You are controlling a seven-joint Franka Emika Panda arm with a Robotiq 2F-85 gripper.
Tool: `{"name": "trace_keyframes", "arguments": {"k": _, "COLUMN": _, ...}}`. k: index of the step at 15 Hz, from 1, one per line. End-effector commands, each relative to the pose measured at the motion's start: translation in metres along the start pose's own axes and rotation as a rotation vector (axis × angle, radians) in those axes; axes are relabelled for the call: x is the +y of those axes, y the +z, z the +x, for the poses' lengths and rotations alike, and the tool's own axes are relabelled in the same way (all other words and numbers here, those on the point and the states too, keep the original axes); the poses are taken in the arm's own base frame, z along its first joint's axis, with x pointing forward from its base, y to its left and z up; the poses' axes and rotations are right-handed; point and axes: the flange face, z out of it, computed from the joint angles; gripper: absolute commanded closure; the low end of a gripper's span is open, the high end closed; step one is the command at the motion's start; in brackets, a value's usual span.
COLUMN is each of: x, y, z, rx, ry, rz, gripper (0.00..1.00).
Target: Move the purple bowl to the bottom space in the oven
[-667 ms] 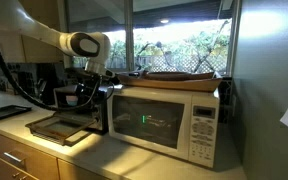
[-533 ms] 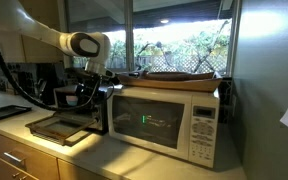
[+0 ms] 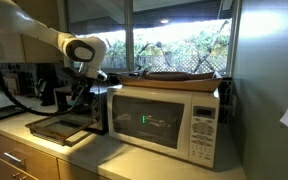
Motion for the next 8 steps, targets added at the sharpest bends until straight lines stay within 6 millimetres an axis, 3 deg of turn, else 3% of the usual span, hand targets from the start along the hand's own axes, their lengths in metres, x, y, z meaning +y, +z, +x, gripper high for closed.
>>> {"name": "trace_keyframes", "arguments": {"k": 1, "x": -0.023, "y": 0.028, "z": -0.009, "rx": 0.073, "ry": 0.128, "rz": 0.136, "gripper": 0.0}}
{"name": "trace_keyframes", "arguments": {"k": 8, "x": -0.064, "y": 0.078, "z": -0.007, "rx": 0.298, "ry": 0.314, "rz": 0.234, "gripper": 0.0}}
